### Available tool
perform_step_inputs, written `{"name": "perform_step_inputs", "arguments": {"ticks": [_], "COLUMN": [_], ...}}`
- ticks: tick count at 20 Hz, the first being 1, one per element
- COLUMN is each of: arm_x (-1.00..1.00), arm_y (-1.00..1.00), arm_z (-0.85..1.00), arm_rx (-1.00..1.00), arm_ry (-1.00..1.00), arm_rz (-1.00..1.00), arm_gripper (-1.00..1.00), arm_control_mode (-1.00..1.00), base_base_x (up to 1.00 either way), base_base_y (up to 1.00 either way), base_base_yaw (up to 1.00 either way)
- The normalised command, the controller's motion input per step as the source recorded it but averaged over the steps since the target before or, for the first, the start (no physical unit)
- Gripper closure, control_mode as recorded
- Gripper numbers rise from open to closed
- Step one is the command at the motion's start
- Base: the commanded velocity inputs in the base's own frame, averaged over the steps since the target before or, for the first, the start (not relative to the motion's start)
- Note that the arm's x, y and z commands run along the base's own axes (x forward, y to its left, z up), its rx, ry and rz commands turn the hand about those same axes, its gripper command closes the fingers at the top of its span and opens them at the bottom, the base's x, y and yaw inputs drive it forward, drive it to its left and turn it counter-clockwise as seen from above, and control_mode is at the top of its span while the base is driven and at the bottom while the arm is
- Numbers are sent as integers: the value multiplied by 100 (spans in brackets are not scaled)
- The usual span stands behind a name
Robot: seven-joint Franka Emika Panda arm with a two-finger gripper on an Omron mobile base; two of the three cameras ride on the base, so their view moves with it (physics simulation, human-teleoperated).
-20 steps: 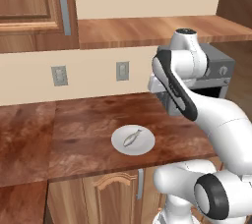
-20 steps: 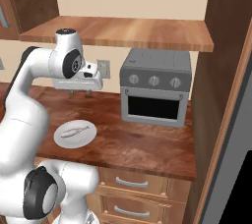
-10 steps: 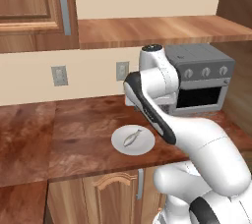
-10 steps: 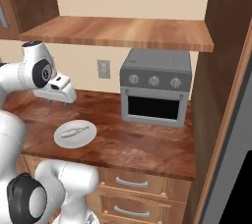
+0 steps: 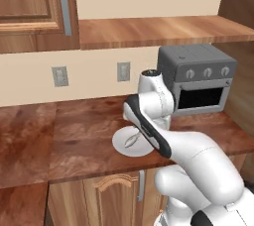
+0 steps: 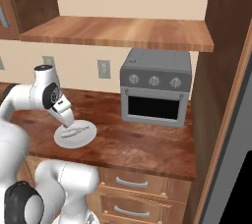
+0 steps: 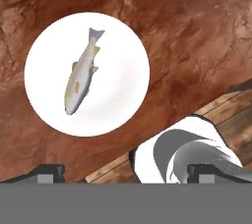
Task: Place the fish on the counter behind the older fish on the same shelf of the fridge to maintain FIFO order. Close the fridge door when finished.
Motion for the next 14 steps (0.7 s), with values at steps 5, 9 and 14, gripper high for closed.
{"name": "perform_step_inputs", "arguments": {"ticks": [5, 9, 14], "arm_x": [47, 25, 18], "arm_y": [0, 0, 0], "arm_z": [-41, -31, -22], "arm_rx": [7, 2, 0], "arm_ry": [1, 0, 0], "arm_rz": [-2, 0, 0], "arm_gripper": [-100, -100, -100], "arm_control_mode": [-100, -100, -100], "base_base_x": [0, 0, 0], "base_base_y": [0, 0, 0], "base_base_yaw": [0, 0, 0]}}
